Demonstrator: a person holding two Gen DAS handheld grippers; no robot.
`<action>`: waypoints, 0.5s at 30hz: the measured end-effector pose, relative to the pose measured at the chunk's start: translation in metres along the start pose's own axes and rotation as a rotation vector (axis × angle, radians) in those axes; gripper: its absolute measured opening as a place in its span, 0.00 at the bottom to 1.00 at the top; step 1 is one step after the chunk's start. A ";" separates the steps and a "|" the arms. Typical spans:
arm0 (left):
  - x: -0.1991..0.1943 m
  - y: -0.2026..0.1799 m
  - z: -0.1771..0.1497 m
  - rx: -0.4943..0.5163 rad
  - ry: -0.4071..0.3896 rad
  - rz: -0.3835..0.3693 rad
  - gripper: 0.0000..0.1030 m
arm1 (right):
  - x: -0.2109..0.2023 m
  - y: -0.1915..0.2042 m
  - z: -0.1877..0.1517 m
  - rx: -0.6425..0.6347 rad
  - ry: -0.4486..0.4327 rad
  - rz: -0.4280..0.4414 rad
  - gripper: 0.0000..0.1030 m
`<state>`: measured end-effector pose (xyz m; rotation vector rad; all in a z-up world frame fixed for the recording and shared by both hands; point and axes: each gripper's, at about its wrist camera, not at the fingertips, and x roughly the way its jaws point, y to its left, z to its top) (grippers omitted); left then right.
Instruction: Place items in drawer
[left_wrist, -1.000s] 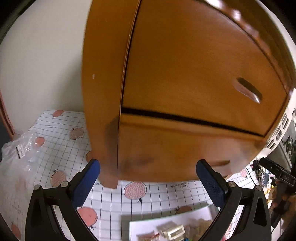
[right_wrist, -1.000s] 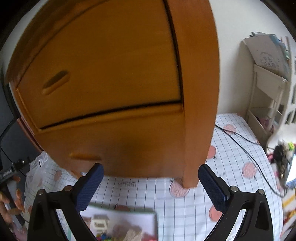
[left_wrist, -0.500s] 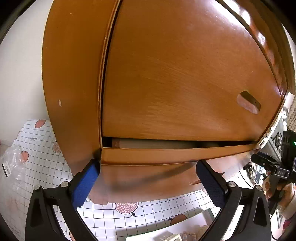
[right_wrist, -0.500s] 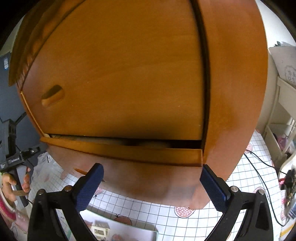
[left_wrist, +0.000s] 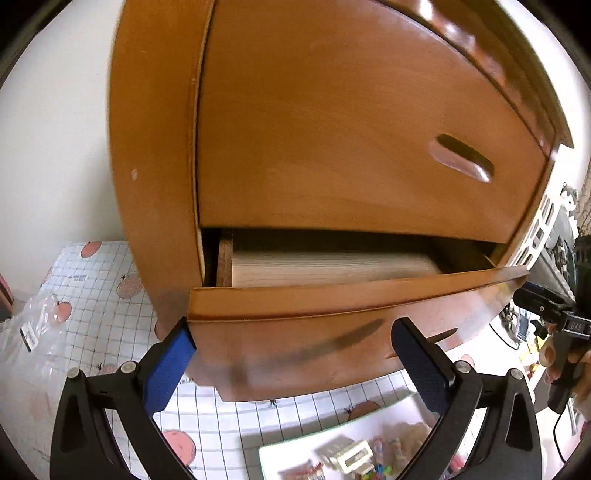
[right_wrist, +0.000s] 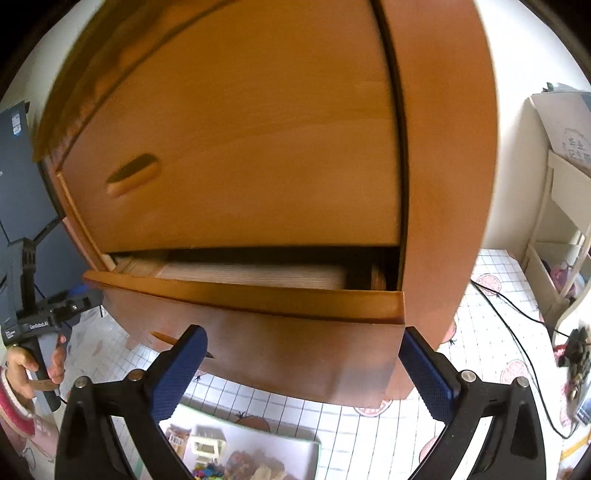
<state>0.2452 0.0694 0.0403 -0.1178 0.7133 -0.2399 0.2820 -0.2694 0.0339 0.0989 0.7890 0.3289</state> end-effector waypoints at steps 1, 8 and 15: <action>-0.003 -0.001 -0.002 -0.002 0.000 -0.003 1.00 | -0.004 0.002 -0.004 -0.002 -0.002 -0.001 1.00; -0.016 0.007 -0.016 -0.013 -0.003 -0.017 1.00 | -0.020 0.017 -0.017 0.008 0.006 -0.033 1.00; -0.028 0.013 -0.034 -0.070 0.031 -0.015 1.00 | -0.028 0.034 -0.040 0.059 0.043 -0.056 1.00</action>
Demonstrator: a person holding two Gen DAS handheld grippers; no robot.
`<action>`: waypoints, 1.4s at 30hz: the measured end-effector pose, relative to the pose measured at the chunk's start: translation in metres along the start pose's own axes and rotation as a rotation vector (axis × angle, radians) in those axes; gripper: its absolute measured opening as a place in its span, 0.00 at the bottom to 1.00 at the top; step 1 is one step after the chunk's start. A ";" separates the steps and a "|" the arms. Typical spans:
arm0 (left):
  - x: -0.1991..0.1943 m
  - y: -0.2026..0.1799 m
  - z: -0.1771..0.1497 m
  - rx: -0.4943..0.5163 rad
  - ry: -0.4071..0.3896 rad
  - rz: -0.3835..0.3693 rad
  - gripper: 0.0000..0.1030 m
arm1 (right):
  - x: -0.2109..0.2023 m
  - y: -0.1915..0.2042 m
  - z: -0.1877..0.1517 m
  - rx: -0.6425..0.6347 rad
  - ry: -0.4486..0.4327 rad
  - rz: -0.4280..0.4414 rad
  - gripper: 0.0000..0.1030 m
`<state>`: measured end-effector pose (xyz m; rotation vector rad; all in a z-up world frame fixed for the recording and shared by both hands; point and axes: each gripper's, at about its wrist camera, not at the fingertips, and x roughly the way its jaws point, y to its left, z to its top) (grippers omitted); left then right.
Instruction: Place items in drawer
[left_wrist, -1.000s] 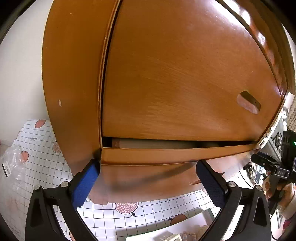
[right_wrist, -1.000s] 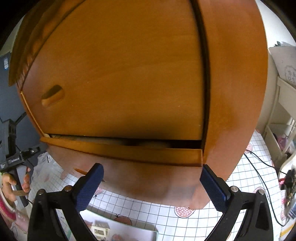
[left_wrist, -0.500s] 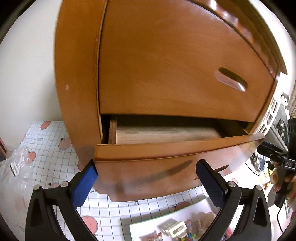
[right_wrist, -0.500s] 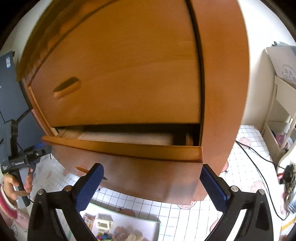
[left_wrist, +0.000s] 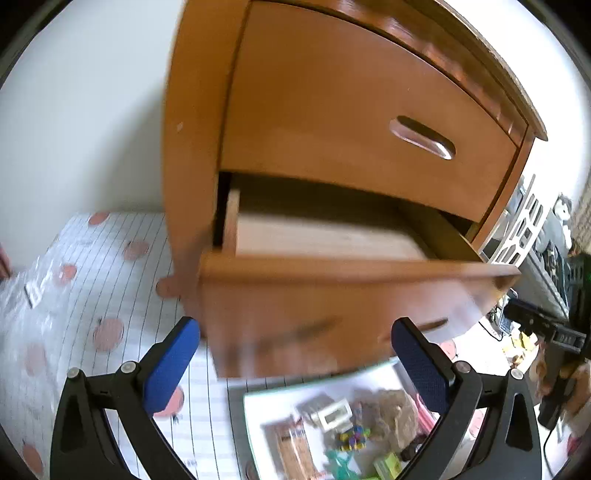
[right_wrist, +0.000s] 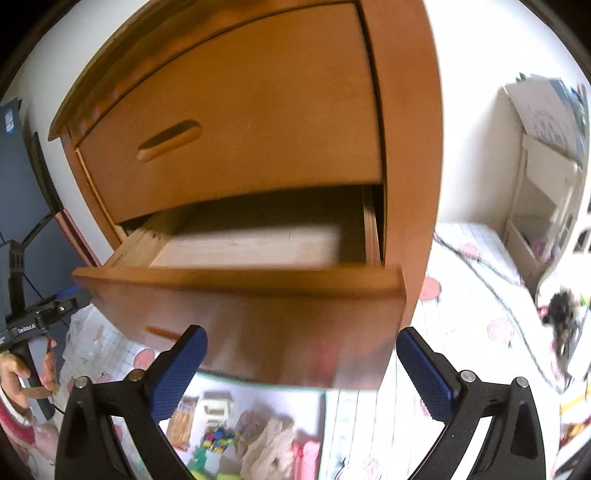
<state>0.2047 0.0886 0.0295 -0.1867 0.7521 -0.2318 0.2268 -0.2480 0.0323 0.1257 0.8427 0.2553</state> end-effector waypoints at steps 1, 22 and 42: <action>-0.002 0.003 -0.002 -0.008 0.008 -0.001 1.00 | -0.002 0.001 -0.005 0.017 0.010 0.000 1.00; 0.049 -0.041 -0.165 -0.011 0.464 0.144 1.00 | 0.039 0.059 -0.150 0.039 0.505 -0.059 0.91; 0.081 -0.079 -0.222 0.073 0.610 0.091 0.92 | 0.105 0.076 -0.186 0.132 0.766 -0.031 0.66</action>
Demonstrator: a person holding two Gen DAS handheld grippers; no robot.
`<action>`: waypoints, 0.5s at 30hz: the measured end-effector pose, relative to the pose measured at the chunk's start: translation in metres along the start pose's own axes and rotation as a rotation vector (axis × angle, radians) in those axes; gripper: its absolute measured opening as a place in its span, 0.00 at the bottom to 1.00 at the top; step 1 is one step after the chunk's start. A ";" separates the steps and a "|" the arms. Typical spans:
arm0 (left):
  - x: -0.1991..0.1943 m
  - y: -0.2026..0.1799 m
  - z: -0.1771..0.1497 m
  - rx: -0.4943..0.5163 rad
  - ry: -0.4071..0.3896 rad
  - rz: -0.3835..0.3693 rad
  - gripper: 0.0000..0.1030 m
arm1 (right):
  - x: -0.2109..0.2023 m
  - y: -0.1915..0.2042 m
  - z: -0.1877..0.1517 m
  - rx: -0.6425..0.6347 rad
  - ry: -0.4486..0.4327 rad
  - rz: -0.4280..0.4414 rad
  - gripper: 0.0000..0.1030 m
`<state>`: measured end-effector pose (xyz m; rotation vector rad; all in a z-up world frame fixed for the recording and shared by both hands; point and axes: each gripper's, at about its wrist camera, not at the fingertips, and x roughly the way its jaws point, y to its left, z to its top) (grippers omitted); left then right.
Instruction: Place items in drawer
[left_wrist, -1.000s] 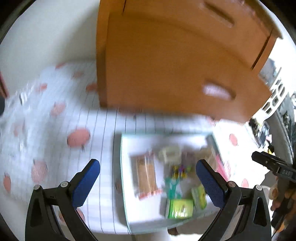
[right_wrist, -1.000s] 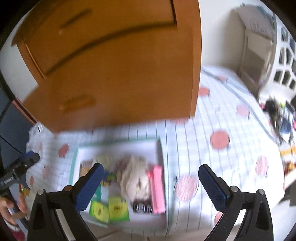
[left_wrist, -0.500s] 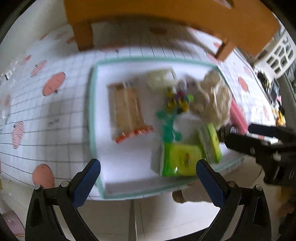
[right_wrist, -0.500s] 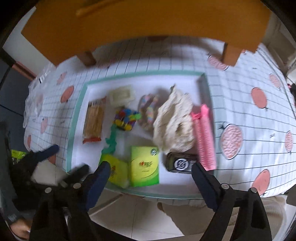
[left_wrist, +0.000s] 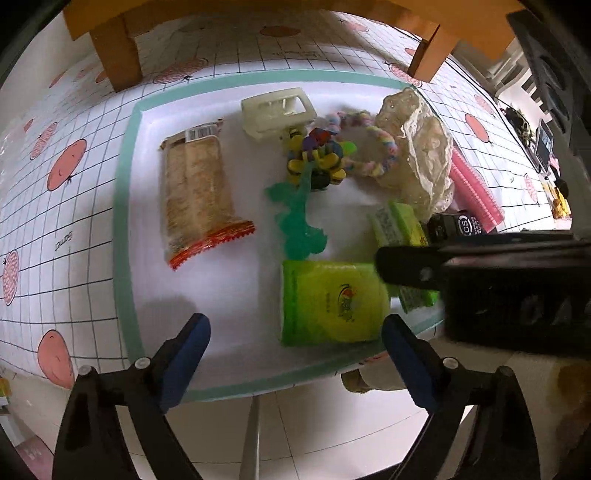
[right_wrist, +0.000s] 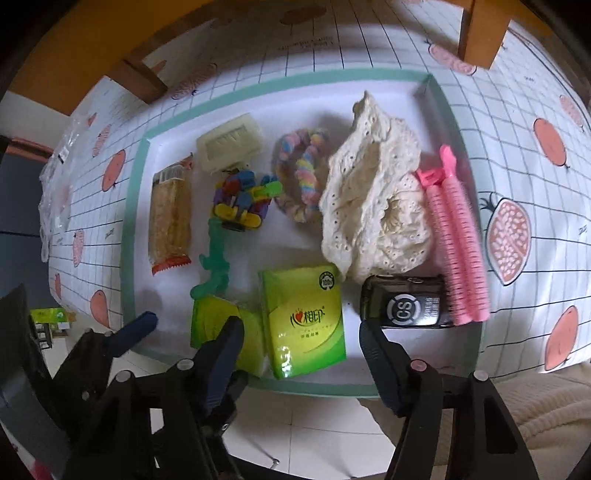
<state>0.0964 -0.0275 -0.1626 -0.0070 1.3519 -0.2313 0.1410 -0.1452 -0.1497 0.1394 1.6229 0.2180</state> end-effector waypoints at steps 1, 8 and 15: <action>0.001 -0.002 0.001 0.002 -0.001 0.002 0.92 | 0.003 0.002 0.001 0.001 0.006 -0.002 0.65; 0.016 -0.015 0.011 0.007 0.006 0.008 0.91 | 0.020 0.008 0.007 0.010 0.031 -0.024 0.62; 0.024 -0.019 0.016 0.018 -0.013 0.031 0.91 | 0.023 -0.010 0.012 0.076 0.023 0.031 0.61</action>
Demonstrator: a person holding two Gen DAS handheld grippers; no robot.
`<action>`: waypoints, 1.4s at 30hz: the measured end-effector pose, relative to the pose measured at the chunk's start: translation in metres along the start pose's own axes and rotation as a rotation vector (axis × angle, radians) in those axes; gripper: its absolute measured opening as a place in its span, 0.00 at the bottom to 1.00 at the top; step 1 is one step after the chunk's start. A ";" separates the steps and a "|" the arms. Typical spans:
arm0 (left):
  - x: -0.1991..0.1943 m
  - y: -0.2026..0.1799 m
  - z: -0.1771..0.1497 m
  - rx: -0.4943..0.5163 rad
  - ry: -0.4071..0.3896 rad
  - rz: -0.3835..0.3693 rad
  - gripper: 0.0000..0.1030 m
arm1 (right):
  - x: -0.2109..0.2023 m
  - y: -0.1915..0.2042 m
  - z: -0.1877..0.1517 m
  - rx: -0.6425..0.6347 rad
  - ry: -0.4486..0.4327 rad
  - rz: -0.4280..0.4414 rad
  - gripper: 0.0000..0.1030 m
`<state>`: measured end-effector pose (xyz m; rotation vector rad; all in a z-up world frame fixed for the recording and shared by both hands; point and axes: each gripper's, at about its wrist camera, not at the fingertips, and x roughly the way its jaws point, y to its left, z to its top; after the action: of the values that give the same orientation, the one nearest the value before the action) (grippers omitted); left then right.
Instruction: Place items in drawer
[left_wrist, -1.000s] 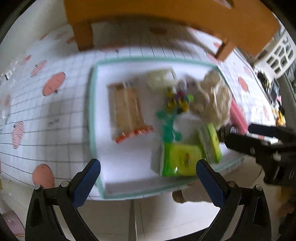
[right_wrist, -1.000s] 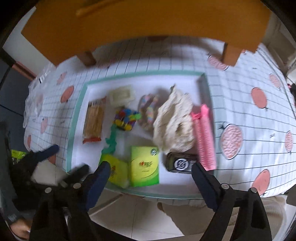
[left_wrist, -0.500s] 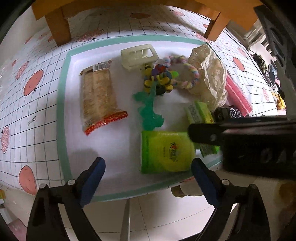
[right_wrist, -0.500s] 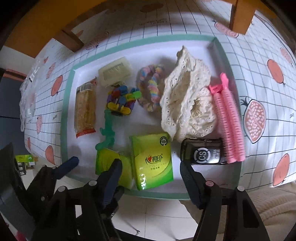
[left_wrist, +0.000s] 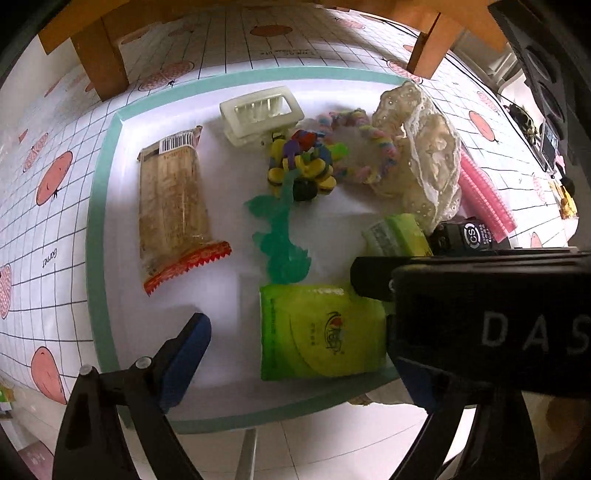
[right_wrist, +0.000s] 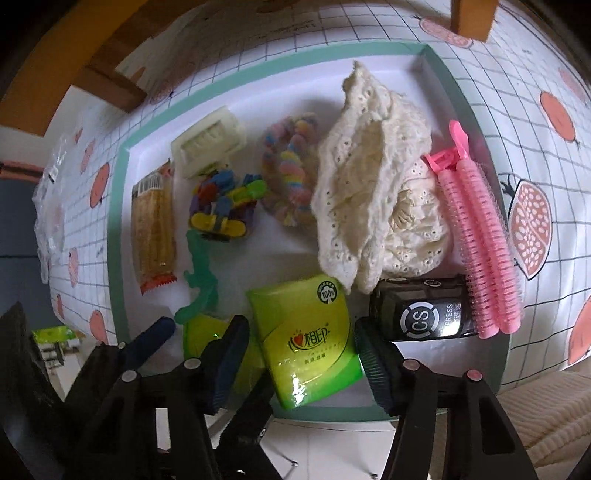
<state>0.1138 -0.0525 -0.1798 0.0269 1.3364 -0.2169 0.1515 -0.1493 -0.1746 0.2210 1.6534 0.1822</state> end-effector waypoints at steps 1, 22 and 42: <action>0.002 -0.004 0.002 0.002 -0.002 0.006 0.91 | 0.001 -0.001 0.001 0.002 -0.001 0.002 0.59; -0.009 0.011 -0.005 0.004 -0.045 0.086 0.62 | -0.016 -0.039 -0.005 0.057 -0.014 0.058 0.52; -0.187 0.056 0.062 -0.108 -0.442 -0.057 0.62 | -0.186 -0.031 0.003 -0.015 -0.322 0.214 0.52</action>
<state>0.1431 0.0196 0.0096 -0.1430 0.9069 -0.1855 0.1697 -0.2263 -0.0030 0.3954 1.3070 0.3049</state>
